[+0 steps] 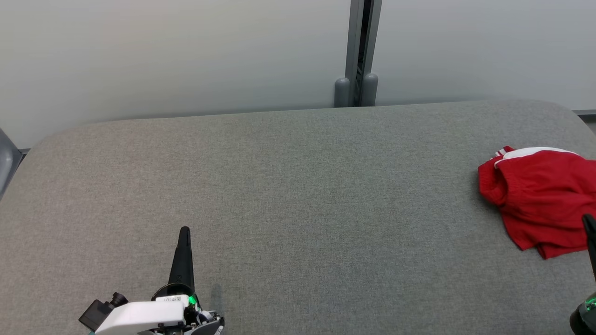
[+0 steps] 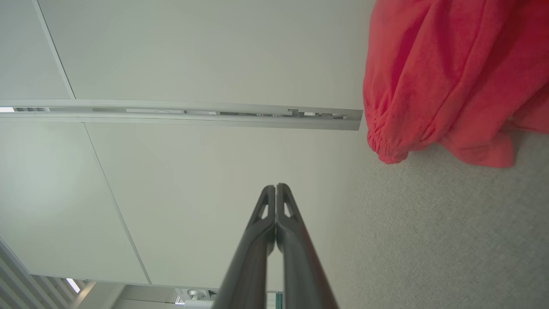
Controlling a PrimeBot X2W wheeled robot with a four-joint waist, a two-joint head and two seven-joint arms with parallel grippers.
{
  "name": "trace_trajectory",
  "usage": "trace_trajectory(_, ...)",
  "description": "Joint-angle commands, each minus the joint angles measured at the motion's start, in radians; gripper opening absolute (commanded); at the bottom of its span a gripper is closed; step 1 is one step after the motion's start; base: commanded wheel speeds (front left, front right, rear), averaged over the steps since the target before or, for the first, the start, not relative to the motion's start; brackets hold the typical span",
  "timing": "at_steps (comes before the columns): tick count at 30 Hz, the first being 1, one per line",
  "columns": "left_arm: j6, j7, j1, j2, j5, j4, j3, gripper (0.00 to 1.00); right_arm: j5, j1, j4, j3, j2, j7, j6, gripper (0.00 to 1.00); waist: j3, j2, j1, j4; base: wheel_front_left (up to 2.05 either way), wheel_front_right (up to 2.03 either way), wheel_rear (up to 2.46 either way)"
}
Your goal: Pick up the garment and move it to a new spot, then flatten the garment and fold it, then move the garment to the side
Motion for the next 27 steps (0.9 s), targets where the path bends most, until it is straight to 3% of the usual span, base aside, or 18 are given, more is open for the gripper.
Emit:
trace_trajectory(1,-0.005,-0.002,-0.012,0.003,-0.001,0.001,0.004,0.00,0.004,-0.005,0.000,-0.002,-0.004,0.002,0.000,0.00,0.000,0.0000,0.0000,0.000,0.00,0.00,0.00)
trace_trajectory(27,-0.005,-0.002,-0.012,0.003,-0.001,0.001,0.005,0.00,0.001,-0.006,0.000,-0.003,-0.002,0.004,0.000,0.00,0.000,0.0000,0.0000,0.000,0.00,0.00,0.00)
